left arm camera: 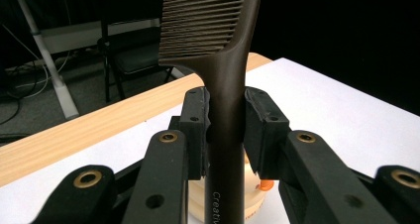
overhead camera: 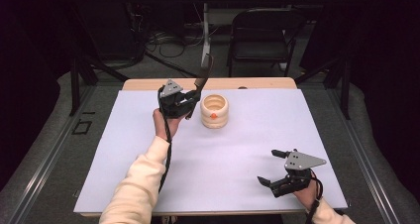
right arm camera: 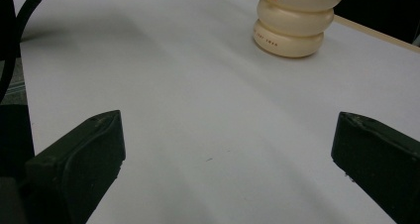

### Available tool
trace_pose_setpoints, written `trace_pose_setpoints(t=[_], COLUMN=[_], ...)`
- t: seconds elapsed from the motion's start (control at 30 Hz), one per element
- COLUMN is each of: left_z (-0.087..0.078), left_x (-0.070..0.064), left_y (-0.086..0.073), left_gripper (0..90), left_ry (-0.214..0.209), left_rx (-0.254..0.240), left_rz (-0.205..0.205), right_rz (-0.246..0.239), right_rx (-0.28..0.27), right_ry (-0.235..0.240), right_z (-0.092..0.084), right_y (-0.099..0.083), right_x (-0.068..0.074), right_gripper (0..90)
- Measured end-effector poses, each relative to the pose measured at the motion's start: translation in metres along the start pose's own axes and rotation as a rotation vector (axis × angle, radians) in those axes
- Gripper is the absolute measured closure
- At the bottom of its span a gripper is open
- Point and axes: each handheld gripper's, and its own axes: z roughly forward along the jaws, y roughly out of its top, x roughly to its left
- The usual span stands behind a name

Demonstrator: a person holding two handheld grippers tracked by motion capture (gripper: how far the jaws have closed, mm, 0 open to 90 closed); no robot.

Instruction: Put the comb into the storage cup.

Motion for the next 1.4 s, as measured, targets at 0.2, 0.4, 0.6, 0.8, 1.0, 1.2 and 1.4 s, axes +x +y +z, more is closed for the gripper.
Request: trace_pose_setpoints(t=[0.2, 0.4, 0.6, 0.8, 1.0, 1.2, 1.4], left_z=[0.002, 0.006, 0.010, 0.014, 0.018, 0.022, 0.025], left_x=[-0.001, -0.001, -0.001, -0.001, 0.000, -0.001, -0.002], left_y=[0.003, 0.005, 0.005, 0.005, 0.007, 0.009, 0.011], left_gripper=[72.2, 72.2, 72.2, 72.2, 72.2, 72.2, 72.2], left_ry=[-0.004, 0.001, 0.000, 0.007, 0.008, 0.009, 0.014], left_rx=[-0.002, -0.010, -0.016, -0.027, -0.032, -0.038, -0.054], left_rz=[0.001, 0.001, -0.002, -0.001, -0.003, -0.002, -0.004], right_rz=[-0.001, -0.001, -0.003, -0.004, -0.004, -0.001, -0.001], right_rx=[0.001, 0.001, 0.000, 0.000, 0.000, -0.002, -0.004], right_ry=[0.000, 0.000, -0.001, -0.001, -0.001, -0.002, 0.000], right_z=[0.000, 0.000, 0.000, 0.000, 0.000, 0.000, -0.001], right_y=[0.000, 0.000, 0.000, 0.000, 0.000, 0.000, 0.000], right_x=[0.000, 0.000, 0.000, 0.000, 0.000, 0.000, 0.000], right_gripper=[0.0, 0.0, 0.0, 0.0, 0.0, 0.0, 0.0])
